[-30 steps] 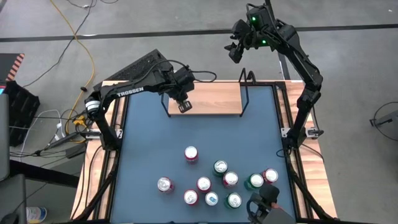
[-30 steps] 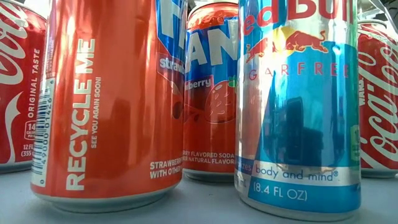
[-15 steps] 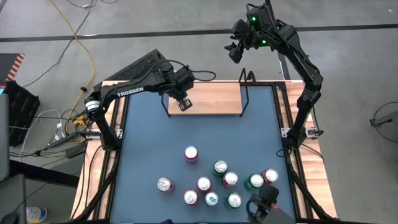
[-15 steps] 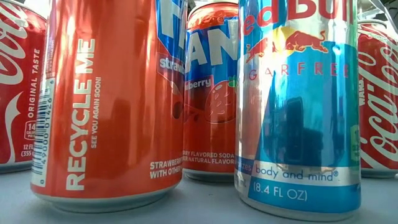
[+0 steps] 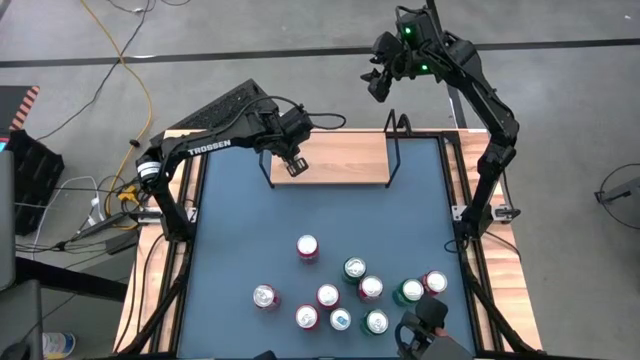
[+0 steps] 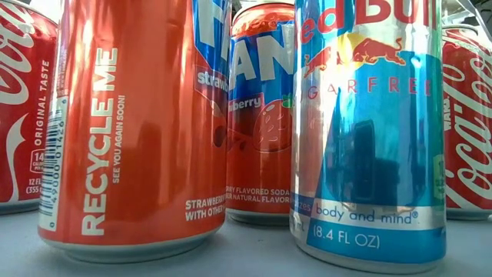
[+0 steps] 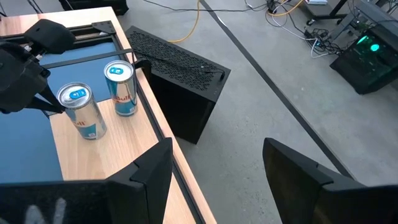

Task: Place canned beverage on shelf
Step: Put the left blue soda can on the shelf aligned with the other blue soda can

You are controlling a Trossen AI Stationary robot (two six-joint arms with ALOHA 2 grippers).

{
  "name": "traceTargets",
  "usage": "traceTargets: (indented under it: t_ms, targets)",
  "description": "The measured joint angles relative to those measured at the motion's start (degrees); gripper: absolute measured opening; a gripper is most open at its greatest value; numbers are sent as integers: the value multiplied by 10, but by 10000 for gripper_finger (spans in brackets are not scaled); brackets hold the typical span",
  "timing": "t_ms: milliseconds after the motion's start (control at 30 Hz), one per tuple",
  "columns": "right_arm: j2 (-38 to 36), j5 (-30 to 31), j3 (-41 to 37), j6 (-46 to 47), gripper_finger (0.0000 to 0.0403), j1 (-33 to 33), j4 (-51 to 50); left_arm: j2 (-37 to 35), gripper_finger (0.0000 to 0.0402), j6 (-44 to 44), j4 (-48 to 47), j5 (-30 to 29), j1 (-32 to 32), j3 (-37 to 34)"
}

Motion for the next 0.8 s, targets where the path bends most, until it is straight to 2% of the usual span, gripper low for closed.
traceTargets:
  t_ms: [800]
  targets:
    - [0,0,0,0,234,0,-1,0,0,-9,-25,-33,0,0]
